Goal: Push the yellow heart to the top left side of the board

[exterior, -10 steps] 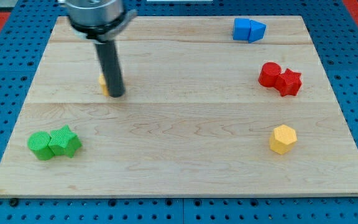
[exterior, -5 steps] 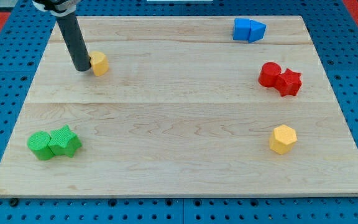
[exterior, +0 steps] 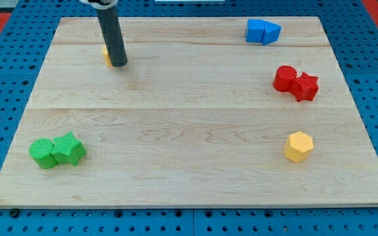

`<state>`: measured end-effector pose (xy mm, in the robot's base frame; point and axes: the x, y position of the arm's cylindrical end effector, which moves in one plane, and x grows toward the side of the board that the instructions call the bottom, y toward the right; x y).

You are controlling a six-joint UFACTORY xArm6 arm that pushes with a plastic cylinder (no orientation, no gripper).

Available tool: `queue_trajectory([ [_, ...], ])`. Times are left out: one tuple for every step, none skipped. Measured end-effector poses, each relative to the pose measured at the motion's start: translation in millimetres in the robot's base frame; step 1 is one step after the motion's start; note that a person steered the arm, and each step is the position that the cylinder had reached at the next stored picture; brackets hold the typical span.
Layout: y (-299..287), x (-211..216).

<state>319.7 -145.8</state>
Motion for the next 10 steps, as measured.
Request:
queue_trajectory([
  [-5.1, -21.0],
  [-11.5, -41.0],
  [-23.4, -41.5],
  [-45.3, -41.5],
  [-48.8, -41.3],
  [-51.8, -39.1],
  [-73.1, -38.8],
  [-100.1, -38.8],
  [-104.3, -40.6],
  [-63.2, -56.7],
])
